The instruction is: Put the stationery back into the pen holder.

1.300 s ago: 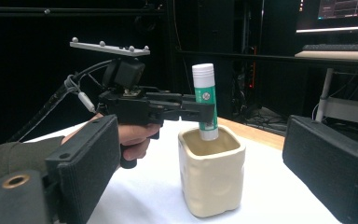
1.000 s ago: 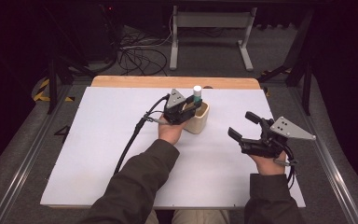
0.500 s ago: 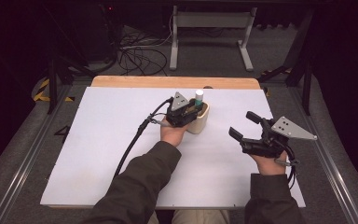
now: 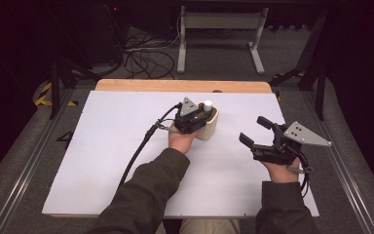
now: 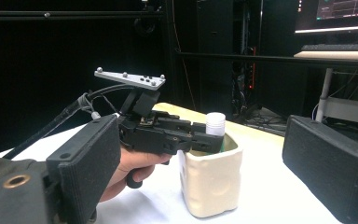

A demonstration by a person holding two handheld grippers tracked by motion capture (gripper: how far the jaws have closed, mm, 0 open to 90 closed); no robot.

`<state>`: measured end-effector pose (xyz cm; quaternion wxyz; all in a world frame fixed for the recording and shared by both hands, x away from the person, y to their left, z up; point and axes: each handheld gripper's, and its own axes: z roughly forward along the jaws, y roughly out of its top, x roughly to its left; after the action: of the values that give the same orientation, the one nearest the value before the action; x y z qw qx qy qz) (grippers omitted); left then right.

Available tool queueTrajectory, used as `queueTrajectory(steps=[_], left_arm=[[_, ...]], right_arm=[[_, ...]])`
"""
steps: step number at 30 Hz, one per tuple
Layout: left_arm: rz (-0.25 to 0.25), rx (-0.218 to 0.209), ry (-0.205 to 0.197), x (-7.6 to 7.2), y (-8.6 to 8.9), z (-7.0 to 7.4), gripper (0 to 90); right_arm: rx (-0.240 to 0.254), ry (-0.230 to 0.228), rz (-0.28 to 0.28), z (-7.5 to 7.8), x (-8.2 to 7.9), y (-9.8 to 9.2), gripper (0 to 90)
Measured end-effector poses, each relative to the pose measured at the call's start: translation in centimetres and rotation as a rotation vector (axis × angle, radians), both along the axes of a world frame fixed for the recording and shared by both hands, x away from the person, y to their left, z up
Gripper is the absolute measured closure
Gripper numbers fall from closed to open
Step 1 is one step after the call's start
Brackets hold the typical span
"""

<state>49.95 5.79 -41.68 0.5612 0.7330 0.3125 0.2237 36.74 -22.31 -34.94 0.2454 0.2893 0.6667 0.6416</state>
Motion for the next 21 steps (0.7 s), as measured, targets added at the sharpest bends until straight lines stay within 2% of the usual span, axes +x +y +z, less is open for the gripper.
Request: queueTrajectory(steps=[9,21], left_arm=[[0.0,-0.023,0.0,0.0,0.2,0.3,65.1],[-0.01,-0.078,-0.006,-0.4,0.8,1.5,48.6]], right_arm=[[0.003,0.0,0.002,0.0,0.0,0.1,12.1],[-0.001,0.005,0.003,-0.1,0.2,0.2,12.1]])
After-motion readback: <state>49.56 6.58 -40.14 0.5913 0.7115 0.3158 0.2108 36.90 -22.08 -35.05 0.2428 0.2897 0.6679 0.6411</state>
